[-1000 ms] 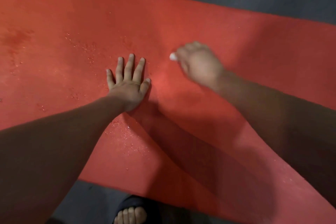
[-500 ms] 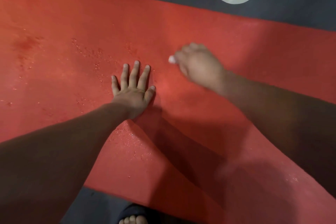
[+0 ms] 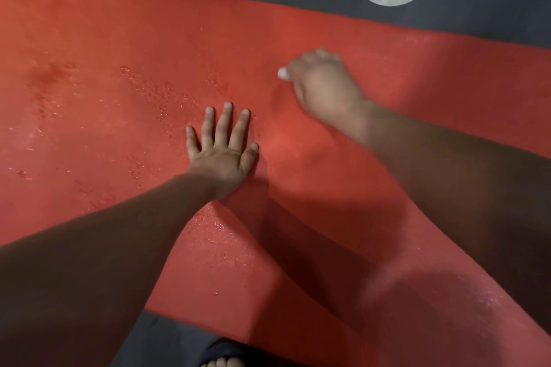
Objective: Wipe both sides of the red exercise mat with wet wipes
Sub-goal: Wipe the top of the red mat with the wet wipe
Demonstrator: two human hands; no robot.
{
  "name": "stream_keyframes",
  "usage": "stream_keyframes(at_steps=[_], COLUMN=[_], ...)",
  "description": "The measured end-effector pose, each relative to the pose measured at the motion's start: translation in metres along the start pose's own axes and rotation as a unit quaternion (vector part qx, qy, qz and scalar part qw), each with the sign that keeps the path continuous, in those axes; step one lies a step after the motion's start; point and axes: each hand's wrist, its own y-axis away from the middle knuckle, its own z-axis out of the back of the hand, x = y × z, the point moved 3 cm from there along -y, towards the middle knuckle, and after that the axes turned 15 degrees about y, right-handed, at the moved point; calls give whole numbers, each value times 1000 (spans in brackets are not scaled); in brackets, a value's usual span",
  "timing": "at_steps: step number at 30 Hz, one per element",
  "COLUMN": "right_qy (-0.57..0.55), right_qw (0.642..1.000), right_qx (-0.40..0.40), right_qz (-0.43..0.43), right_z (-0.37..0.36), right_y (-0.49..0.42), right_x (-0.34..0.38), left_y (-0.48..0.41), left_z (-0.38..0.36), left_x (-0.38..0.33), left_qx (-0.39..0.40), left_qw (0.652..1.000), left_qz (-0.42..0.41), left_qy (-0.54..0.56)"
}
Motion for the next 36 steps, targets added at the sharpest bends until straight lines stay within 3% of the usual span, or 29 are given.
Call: stream_keyframes(at_steps=[2, 5, 12, 16, 18, 21, 23, 25, 29, 31, 33, 36], right_qy=[21, -29, -125, -98, -61, -11, -5, -29, -86, -82, -49, -11], right_qw=[997, 997, 984, 957, 970, 1000, 998, 998, 985, 973, 978, 999], right_qx=[1, -17, 59, 77, 61, 11, -3, 5, 68, 89, 66, 28], right_qz=[-78, -76, 114, 264, 226, 18, -65, -59, 131, 196, 190, 37], right_z=[-4, -4, 23, 36, 30, 28, 30, 36, 45, 50, 49, 43], right_y=[-12, 6, 128, 167, 154, 124, 123, 137, 189, 203, 196, 169], right_x=[-11, 5, 73, 86, 70, 36, 34, 55, 112, 120, 110, 73], left_y=[0, 1, 1, 1, 2, 3, 2, 2, 5, 14, 33, 67], left_z=[0, -1, -1, -2, -2, 1, 2, 3, 16, 25, 28, 12], left_x=[0, 0, 1, 2, 1, -1, -2, -5, -12, -14, -15, 2], left_qx=[-2, -1, -11, -11, -13, -11, -8, -2, 39, 30, -26, -87], left_qw=[1000, 1000, 1000, 1000, 1000, 1000, 1000, 1000, 998, 999, 996, 991], left_qz=[0, -3, -9, -12, -11, -2, 5, 13, 32, 0, -74, -96], left_qy=[3, 8, 9, 5, 4, -6, -11, -14, -28, -35, -50, -29])
